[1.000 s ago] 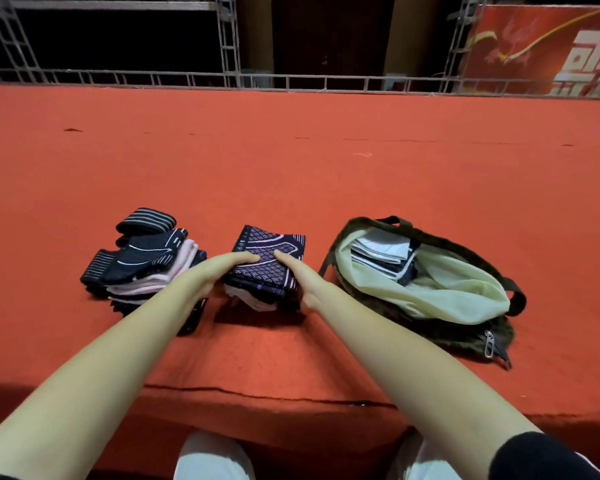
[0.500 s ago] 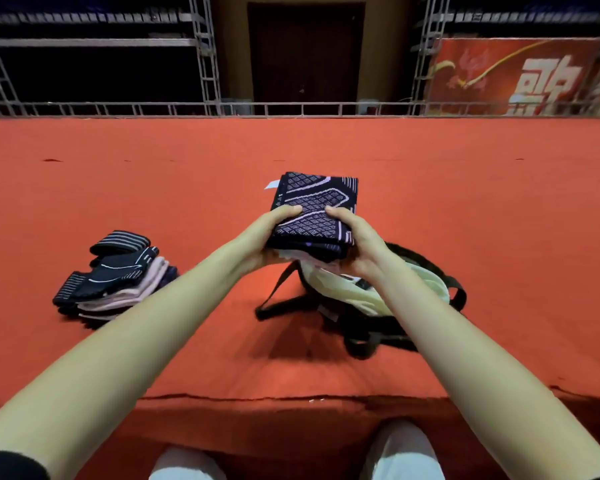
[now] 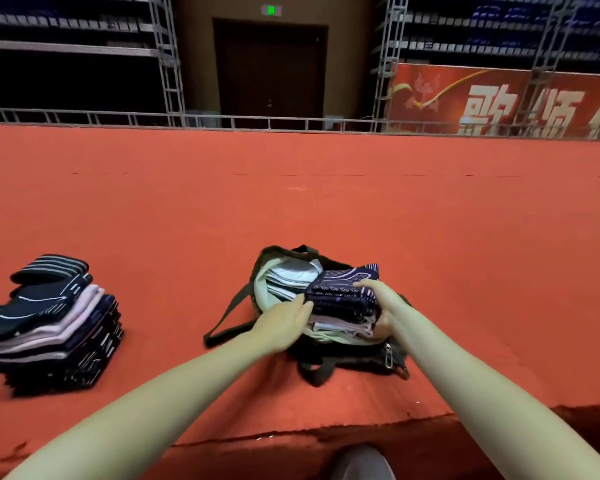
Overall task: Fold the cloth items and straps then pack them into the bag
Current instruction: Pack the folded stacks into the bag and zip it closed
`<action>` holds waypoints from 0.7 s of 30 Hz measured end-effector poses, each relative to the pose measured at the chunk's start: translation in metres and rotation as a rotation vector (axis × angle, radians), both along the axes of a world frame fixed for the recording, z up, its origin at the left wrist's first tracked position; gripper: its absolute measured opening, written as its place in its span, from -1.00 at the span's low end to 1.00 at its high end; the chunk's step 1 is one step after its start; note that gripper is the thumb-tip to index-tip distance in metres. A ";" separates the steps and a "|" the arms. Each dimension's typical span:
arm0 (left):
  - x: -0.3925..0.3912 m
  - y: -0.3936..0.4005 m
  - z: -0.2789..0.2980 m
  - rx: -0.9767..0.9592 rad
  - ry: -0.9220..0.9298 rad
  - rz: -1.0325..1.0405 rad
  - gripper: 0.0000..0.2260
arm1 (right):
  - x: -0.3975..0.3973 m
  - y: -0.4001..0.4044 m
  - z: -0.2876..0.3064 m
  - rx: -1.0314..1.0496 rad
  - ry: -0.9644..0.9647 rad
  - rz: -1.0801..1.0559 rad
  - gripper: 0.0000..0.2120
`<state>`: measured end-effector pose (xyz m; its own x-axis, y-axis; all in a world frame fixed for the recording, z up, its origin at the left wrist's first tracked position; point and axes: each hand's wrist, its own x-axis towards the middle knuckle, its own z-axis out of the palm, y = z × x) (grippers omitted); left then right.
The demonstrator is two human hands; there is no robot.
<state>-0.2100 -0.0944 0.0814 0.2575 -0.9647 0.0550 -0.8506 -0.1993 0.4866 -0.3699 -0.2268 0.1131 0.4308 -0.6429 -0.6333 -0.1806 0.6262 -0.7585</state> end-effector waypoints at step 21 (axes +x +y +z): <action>-0.022 -0.048 0.002 -0.364 -0.181 -0.171 -0.50 | -0.034 0.021 -0.050 -1.361 0.658 -0.047 -0.45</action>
